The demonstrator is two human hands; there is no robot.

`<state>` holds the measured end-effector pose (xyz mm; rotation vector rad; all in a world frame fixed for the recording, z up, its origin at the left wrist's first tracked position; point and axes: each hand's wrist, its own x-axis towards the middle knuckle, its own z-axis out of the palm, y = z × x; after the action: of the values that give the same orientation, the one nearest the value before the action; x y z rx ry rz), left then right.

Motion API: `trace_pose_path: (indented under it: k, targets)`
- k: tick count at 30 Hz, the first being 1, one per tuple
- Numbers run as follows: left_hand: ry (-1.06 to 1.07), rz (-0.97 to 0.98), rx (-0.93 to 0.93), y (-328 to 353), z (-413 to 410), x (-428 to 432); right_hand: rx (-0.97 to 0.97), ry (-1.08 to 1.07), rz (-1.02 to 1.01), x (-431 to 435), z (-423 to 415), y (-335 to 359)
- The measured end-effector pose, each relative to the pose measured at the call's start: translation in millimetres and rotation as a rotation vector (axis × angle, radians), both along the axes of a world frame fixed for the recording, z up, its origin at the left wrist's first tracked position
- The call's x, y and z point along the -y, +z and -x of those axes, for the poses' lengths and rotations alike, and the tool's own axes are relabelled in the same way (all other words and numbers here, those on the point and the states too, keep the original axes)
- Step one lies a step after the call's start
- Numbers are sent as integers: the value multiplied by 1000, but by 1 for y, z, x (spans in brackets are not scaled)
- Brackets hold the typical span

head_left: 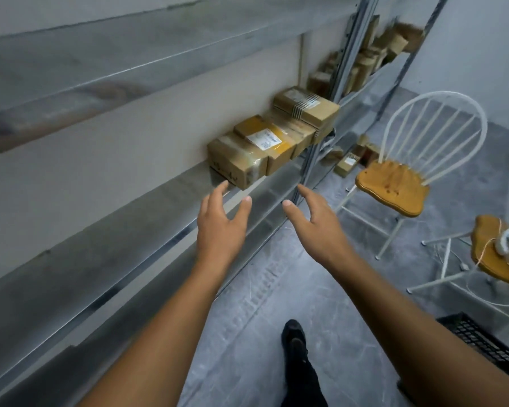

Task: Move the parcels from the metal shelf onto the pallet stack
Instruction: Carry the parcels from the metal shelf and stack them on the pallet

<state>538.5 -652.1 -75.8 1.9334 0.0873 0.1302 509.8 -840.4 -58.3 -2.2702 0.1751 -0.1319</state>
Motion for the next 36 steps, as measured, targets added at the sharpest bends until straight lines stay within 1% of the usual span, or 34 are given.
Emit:
trace_pose_path:
  k: [5, 11, 15, 18, 21, 24, 27, 31, 36]
  targets:
    - [179, 34, -80, -34, -74, 44, -43, 112, 91, 48, -96, -24]
    - [390, 69, -179, -71, -164, 86, -22, 234, 102, 85, -195, -43]
    - [526, 146, -225, -96, -208, 102, -10, 300, 88, 99, -240, -60]
    - [610, 228, -183, -107, -224, 111, 2, 330, 54, 104, -257, -69]
    - [649, 286, -121, -115, -229, 117, 4, 366, 27, 105, -266, -72]
    - [651, 377, -129, -116, -224, 117, -3, 403, 11, 99, -274, -69]
    - [661, 428, -135, -112, -209, 114, -7, 441, -10, 87, -277, -62]
    - [704, 539, -135, -100, -169, 107, -47, 536, -33, 61, -266, -48]
    - [741, 599, -98, -73, -101, 79, -136, 689, -43, 8, -227, -39]
